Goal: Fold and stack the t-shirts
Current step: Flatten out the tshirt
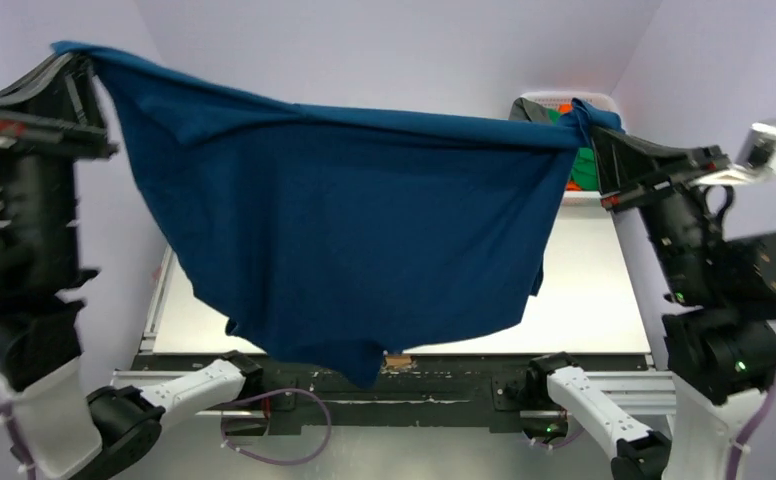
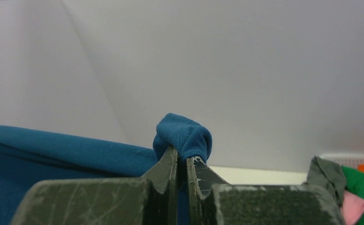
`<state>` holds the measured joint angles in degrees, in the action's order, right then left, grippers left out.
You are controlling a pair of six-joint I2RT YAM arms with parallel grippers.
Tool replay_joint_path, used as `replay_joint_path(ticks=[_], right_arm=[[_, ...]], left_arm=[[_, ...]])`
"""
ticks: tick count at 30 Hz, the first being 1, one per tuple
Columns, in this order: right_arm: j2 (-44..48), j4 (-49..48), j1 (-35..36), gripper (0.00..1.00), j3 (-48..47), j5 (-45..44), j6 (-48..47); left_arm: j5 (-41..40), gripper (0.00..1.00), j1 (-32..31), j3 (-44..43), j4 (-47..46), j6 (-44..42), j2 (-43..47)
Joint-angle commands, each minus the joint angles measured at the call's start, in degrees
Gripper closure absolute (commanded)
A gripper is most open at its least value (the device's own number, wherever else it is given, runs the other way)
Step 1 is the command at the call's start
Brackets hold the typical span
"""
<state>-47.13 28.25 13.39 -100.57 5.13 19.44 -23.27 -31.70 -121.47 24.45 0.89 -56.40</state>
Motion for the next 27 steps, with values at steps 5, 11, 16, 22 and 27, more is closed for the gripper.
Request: replay_joint_path(ticks=[5,11,16,22,27], right_arm=[[-6.29,-6.96,-0.29,1.00,18.04,-19.37,11.20],[-19.25,-15.57,-0.29,1.00,35.30,-16.09,20.08],[-40.01,-20.93,-0.32,0.60,32.47,-13.12,17.72],[-53.29,-5.10,-0.16,0.08,16.08,-15.27,11.03],[-45.90,-6.49,-0.12,0.06,26.18,-15.15,9.26]], left_arm=[[-21.15,1.00,7.66,6.58,-2.12,-6.08,-20.27],[-11.84,1.00,17.86,13.47,5.48,9.78,-39.73],[-6.07,0.50,20.52,-7.77,18.43,14.38,-64.43],[-1.47,0.00,20.54,-9.65,24.46,18.47,-66.45],[4.70,0.00,20.54,17.73,14.98,23.89,-47.76]])
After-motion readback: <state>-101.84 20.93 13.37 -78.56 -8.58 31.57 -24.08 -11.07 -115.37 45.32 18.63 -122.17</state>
